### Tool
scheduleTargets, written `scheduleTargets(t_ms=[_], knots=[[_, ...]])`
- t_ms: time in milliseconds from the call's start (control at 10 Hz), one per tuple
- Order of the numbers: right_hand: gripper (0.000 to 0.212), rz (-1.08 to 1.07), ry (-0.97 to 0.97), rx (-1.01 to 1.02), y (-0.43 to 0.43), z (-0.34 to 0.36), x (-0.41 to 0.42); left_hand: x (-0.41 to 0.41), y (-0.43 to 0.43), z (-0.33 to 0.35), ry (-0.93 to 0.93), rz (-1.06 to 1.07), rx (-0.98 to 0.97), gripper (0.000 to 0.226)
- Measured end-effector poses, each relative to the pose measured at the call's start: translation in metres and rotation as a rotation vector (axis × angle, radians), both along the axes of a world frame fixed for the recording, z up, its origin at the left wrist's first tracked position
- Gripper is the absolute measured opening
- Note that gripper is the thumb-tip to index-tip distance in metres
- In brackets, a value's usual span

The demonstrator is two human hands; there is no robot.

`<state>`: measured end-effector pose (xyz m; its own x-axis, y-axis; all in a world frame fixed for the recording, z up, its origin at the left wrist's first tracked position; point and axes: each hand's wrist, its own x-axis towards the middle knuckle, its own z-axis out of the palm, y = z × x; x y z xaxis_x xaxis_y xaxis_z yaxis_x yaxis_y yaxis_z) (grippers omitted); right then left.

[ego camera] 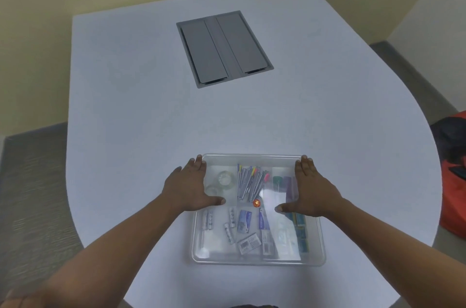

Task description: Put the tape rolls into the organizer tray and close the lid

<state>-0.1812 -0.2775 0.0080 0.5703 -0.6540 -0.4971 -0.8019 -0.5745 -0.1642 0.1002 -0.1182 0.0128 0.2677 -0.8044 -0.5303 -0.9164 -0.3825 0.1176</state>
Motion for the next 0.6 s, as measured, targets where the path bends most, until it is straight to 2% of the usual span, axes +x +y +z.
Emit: scheduleTargets(t_ms=[200, 300, 500, 600], knots=[[0.146, 0.028, 0.028, -0.036, -0.008, -0.002, 0.008, -0.001, -0.012, 0.003, -0.004, 0.035, -0.001, 0.123], [0.142, 0.015, 0.021, -0.036, -0.005, 0.002, 0.009, -0.001, -0.012, 0.007, -0.015, 0.032, -0.01, 0.112], [0.112, -0.036, -0.068, -0.04, -0.01, 0.028, 0.013, -0.003, -0.019, 0.024, -0.062, 0.057, -0.066, 0.093], [0.105, 0.009, -0.146, -0.099, -0.008, 0.043, 0.017, -0.009, -0.025, 0.037, -0.109, 0.01, -0.161, 0.091]])
